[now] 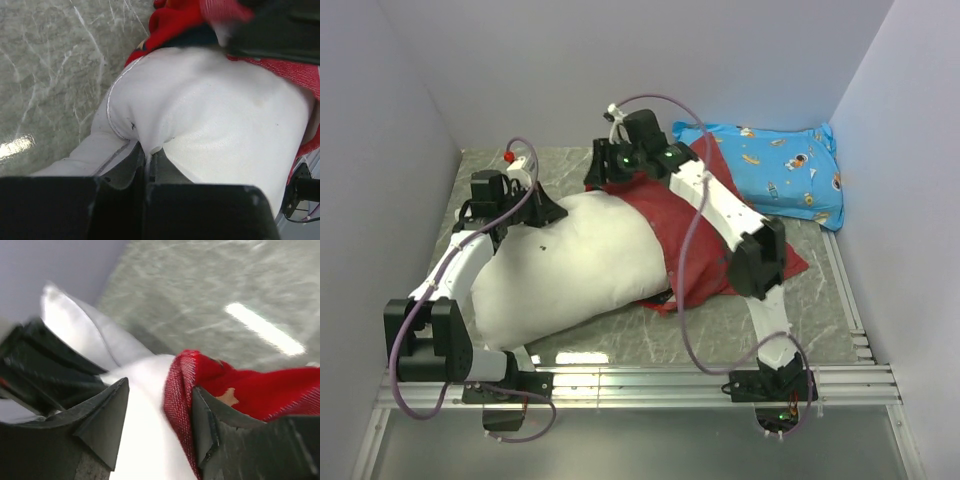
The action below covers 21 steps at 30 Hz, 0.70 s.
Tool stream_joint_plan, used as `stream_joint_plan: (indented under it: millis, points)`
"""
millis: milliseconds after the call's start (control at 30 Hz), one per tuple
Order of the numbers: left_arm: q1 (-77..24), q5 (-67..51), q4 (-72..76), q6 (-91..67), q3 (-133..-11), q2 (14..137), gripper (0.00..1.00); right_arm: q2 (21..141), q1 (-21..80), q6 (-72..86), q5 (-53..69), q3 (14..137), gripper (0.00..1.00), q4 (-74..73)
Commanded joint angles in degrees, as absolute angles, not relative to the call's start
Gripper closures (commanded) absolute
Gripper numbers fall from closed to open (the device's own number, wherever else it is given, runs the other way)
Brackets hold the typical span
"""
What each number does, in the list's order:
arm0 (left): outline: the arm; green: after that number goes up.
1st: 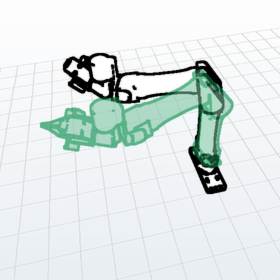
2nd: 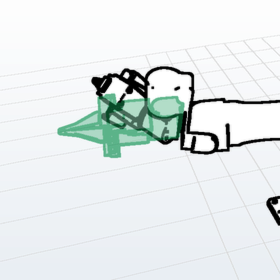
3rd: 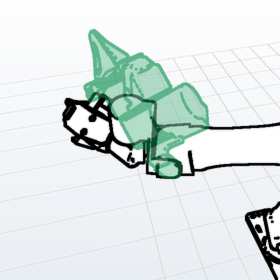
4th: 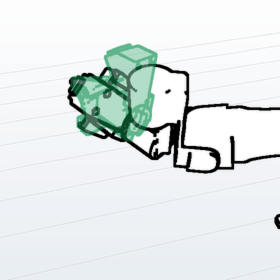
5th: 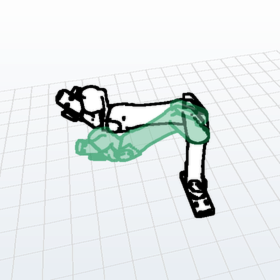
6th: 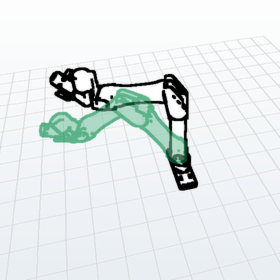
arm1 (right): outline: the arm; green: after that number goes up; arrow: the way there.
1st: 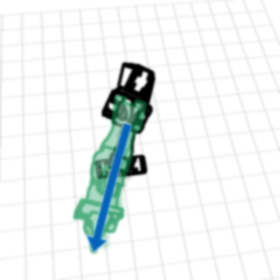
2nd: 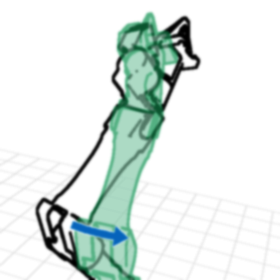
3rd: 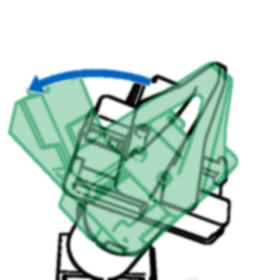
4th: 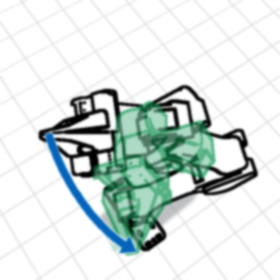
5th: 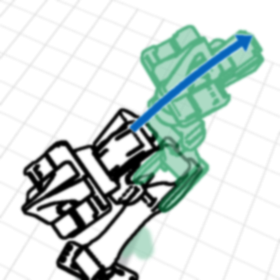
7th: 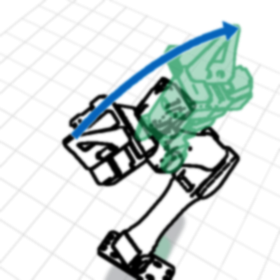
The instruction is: Put the pillow into the pillowcase
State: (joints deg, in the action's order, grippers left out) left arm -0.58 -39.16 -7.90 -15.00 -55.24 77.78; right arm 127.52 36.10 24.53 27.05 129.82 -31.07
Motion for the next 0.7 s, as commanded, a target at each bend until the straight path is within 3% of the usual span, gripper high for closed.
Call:
stream_joint_plan:
  millis: [0,200,500,667]
  points:
    - [-0.18,-39.02,-7.03,-16.45,-56.43,77.26,1.0,107.64,36.3,8.73,13.82,121.5,0.44,-34.01]
    - [1.67,-40.16,-9.05,-13.71,-55.2,76.12,1.0,98.88,37.18,-6.67,-0.95,109.26,0.48,-49.35]
    - [1.76,-40.87,-7.82,-13.62,-52.74,75.5,1.0,100.02,38.14,-6.77,5.26,107.66,0.36,-55.36]
    - [1.76,-40.17,-8.0,-14.06,-51.86,74.97,1.0,100.98,41.13,-8.52,6.33,106.0,0.34,-55.98]
